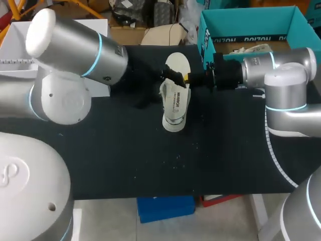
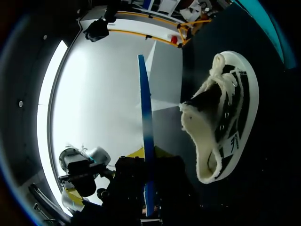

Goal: Take the shoe out of the shoebox, open the shoe tongue, remove and reinsert the insole, then place the shoe into the shoebox

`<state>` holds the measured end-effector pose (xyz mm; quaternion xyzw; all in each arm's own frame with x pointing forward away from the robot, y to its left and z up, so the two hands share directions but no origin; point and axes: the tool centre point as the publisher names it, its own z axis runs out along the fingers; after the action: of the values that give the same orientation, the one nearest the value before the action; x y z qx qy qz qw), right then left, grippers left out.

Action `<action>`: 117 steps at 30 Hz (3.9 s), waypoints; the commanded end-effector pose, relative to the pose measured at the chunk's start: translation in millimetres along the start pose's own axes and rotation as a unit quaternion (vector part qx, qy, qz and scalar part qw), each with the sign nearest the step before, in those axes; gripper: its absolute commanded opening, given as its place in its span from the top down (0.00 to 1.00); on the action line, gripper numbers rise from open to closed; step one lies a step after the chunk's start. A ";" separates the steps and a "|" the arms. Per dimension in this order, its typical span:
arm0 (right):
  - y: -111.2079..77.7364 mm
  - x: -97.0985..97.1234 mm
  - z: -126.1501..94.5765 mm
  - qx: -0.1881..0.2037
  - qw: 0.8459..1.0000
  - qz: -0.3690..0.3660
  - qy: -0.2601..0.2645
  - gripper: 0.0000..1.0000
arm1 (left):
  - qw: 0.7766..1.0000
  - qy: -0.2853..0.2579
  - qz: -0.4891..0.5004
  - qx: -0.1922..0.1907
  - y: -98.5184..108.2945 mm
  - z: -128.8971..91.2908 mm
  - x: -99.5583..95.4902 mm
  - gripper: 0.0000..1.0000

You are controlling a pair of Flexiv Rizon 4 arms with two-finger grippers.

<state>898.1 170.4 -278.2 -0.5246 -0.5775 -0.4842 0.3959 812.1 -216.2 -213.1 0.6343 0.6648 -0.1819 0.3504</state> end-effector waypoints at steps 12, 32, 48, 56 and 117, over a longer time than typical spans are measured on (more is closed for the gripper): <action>0.5 -0.4 1.0 0.000 1.000 0.000 0.000 1.00 | 0.988 0.153 0.021 0.026 0.4 3.1 -6.6 0.00; 0.5 -0.4 1.0 0.000 1.000 0.000 0.000 1.00 | 0.977 0.189 0.063 0.077 28.3 8.2 -21.4 0.00; 0.5 -0.4 1.0 0.000 1.000 0.000 0.000 1.00 | 0.975 0.204 0.064 0.059 117.2 15.7 -18.6 0.00; 0.5 -0.4 1.0 0.000 1.000 0.000 0.000 1.00 | 0.975 0.206 0.070 0.052 167.6 31.2 -15.4 0.00; 0.5 -0.4 1.0 0.000 1.000 0.000 0.000 1.00 | 0.965 -0.244 0.008 0.093 -7.0 -15.9 26.7 0.00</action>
<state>898.3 170.4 -278.1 -0.5246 -0.5781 -0.4835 0.3961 810.6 -210.3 -219.3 0.7049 0.6638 -0.1347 0.2106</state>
